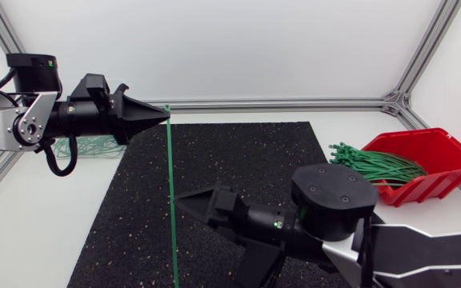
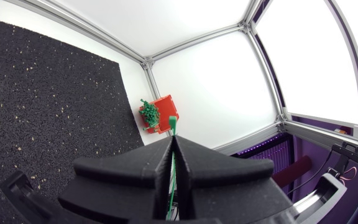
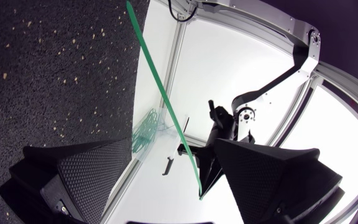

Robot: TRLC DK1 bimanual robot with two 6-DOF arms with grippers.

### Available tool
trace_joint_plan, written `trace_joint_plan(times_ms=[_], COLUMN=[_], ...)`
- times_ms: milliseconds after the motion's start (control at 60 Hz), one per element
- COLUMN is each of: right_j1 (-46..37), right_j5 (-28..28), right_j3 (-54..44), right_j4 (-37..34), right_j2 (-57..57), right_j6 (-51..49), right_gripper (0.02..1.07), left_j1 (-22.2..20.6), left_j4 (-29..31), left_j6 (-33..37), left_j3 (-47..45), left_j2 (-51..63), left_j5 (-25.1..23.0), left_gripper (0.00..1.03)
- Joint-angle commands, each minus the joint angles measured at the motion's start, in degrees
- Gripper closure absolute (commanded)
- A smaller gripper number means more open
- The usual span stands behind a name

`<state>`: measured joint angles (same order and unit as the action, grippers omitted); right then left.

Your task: Take a green cable tie from the red box, thread the tail through the head to close it, then place it in the transparent bin on the left.

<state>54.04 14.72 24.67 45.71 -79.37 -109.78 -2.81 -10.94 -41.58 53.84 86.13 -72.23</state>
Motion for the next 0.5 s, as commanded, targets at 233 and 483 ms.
trace_joint_plan(times_ms=[233,483], right_j1=[1.59,0.89], right_j5=[8.22,12.61], right_j3=[-1.02,-2.96], right_j4=[11.33,12.38], right_j2=[-6.67,-9.4], right_j6=[-0.7,-0.35], right_gripper=[0.06,0.11], left_j1=[0.35,-0.27], left_j4=[-0.05,0.74], left_j6=[-0.25,-0.25], left_j3=[1.17,1.26], left_j2=[1.59,1.5], left_j5=[-1.43,-1.34], left_gripper=[1.0,1.0])
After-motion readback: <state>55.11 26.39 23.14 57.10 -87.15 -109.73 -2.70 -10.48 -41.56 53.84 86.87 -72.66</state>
